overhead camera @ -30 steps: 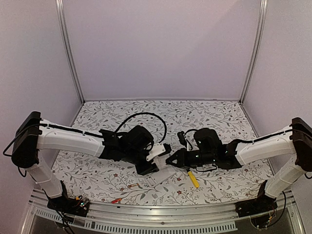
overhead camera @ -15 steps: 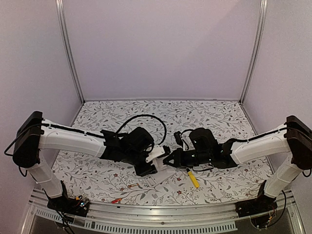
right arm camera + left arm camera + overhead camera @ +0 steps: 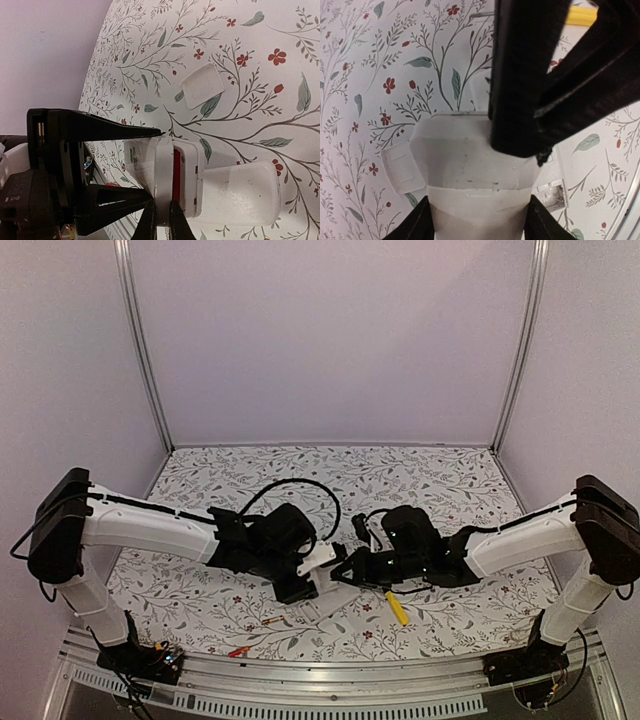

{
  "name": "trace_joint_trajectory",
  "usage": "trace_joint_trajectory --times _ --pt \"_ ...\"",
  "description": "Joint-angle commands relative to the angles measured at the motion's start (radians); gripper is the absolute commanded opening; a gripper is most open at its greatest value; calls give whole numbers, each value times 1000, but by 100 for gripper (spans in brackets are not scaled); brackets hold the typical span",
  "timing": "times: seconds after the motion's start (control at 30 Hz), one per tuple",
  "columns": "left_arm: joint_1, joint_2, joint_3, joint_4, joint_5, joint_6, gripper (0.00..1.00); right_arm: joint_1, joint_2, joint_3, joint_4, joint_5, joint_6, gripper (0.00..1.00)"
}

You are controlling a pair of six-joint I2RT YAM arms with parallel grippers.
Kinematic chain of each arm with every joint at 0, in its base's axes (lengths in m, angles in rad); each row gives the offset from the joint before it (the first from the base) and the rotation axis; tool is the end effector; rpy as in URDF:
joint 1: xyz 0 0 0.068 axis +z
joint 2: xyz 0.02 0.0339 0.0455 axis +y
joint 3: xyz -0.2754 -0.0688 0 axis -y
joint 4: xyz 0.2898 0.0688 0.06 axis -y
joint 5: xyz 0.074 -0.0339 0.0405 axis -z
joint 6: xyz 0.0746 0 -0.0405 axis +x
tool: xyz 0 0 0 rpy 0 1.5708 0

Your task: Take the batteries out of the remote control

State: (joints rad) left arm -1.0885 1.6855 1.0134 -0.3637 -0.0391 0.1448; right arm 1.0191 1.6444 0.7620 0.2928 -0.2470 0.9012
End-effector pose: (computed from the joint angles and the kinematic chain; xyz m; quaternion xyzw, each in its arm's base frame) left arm 0.1841 -0.3454 0.1258 0.5534 0.7896 -0.1033 0.2440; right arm 0.1901 0.3437 0.1211 -0.1095 0.8704 0.4454 0.1791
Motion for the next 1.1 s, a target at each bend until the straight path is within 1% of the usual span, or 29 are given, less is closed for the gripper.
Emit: trace_joint_trajectory --times 0.0,0.33,0.53,0.67,0.83,1.07 --pt "-7 3 33 64 2 -3 16 12 0 6 4 12 7 1" --pt "6 10 28 60 -45 10 17 -35 -147 -102 -18 65 32 0" --pt "25 25 32 56 -45 9 17 -80 -265 -153 -34 87 26 0" --pt "29 37 34 54 -44 10 17 -102 -308 -175 -35 88 20 0" --pt "32 40 36 54 -43 10 16 -109 -321 -183 -34 94 16 0" --pt "32 43 37 52 -36 8 16 -110 -286 -194 -29 100 20 0"
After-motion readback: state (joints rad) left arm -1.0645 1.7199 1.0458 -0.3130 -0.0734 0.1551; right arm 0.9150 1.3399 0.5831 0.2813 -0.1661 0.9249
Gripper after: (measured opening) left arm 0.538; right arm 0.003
